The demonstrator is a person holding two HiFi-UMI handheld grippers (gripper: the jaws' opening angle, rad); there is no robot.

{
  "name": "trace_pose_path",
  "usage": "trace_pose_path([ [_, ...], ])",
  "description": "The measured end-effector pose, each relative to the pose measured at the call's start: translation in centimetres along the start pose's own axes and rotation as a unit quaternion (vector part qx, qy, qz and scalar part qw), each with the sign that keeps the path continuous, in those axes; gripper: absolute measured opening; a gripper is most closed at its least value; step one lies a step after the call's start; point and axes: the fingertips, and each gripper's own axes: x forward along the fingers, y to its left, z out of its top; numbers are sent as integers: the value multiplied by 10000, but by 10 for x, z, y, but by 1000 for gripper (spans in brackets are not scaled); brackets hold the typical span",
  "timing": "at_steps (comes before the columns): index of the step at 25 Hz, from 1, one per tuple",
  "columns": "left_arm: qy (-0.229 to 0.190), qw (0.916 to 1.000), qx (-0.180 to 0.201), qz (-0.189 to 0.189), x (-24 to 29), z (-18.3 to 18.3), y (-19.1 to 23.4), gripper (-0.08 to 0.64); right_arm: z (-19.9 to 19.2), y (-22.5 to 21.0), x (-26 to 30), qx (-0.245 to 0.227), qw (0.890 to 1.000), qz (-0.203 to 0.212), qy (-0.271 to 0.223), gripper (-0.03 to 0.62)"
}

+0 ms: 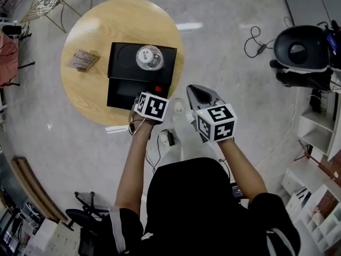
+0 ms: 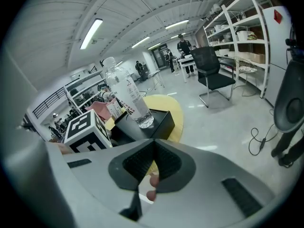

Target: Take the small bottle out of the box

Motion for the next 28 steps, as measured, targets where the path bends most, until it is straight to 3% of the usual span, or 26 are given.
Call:
trace_pose_path([
  [17,3,9999,137,63,2,-3,-1,227,3,-4,-8,-16,10000,30,-21,2],
  [28,-541,9985,63,-108,-22,11,-5,227,12,2,-15,-157,9998,88,-87,2],
])
